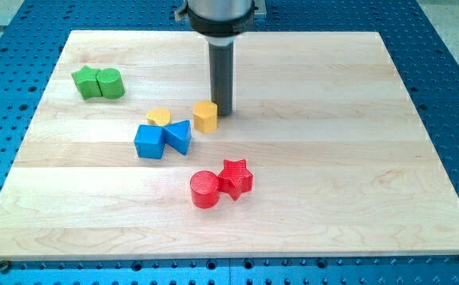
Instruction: Place the red star to the bottom of the blue blocks
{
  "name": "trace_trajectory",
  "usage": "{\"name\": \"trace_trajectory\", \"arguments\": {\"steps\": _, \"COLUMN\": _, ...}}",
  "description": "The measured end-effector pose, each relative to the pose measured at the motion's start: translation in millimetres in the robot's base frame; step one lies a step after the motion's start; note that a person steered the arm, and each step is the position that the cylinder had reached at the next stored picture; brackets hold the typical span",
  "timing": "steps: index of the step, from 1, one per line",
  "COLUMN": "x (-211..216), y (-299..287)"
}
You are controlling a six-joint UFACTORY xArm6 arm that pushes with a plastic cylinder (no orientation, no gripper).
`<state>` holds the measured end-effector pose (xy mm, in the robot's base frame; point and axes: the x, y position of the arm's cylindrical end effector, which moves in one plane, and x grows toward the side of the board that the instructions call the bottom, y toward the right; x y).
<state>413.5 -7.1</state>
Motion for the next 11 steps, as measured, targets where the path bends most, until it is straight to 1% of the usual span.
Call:
{"name": "trace_trajectory", "arguments": {"steps": 1, "x": 49, "y": 20}}
{"name": "trace_trajectory", "arguments": {"steps": 2, "x": 92, "y": 84}}
{"name": "trace_trajectory", "arguments": {"steps": 3, "x": 117, "y": 101}}
{"name": "trace_trajectory", "arguments": {"steps": 4, "x": 126, "y": 76}}
{"name": "trace_trajectory", "arguments": {"steps": 5, "x": 127, "y": 29}}
{"name": "trace_trajectory", "arguments": {"steps": 6, "x": 119, "y": -11}}
{"name": "trace_trajectory", "arguments": {"steps": 8, "x": 104, "y": -31}}
{"name": "trace_trajectory", "arguments": {"steps": 9, "x": 106, "y": -39}}
{"name": "trace_trajectory", "arguments": {"steps": 10, "x": 170, "y": 32}}
{"name": "trace_trajectory", "arguments": {"steps": 11, "x": 195, "y": 20}}
